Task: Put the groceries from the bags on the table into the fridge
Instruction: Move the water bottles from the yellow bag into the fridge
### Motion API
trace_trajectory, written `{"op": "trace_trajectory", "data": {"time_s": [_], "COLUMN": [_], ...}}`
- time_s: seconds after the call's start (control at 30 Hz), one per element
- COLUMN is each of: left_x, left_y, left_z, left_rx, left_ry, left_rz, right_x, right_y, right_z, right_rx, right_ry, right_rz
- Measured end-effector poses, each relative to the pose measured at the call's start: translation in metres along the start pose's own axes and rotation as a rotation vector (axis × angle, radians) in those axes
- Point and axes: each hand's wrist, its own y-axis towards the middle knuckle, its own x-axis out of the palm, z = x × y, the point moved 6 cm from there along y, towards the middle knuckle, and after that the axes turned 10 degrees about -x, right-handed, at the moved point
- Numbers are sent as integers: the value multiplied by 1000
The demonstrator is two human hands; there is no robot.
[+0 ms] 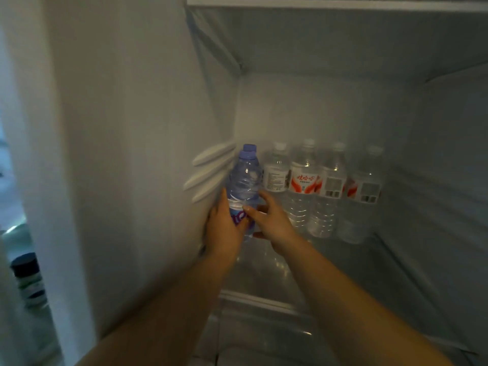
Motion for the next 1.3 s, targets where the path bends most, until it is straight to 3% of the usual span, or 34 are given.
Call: {"op": "trace_trajectory", "data": {"time_s": [0.4, 0.6, 0.7, 0.8, 0.93, 1.07, 1.3], "left_x": [-4, -15, -13, -17, -34, -54, -78], "left_y": [-5, -33, -50, -83, -137, -200, -356], "left_z": [8, 27, 31, 38, 59, 62, 23], "left_rx": [51, 135, 227, 393, 587, 631, 671], "left_ry": [19, -47, 54, 231, 291, 281, 333], "left_rz": [33, -56, -181, -270, -319, -418, -764], "right_x": [-2, -38, -54, -66, -73, -64, -36], "right_y": [-3, -38, -68, -107, -173, -257, -443], "right_z": [-11, -36, -45, -60, -80, -88, -86], "right_rx": [-75, -287, -292, -260, -199, -73, 192], "right_ry": [-70, -563, -792, -917, -1022, -1071, -1079], "right_rz": [-29, 11, -8, -6, 81, 172, 273]}}
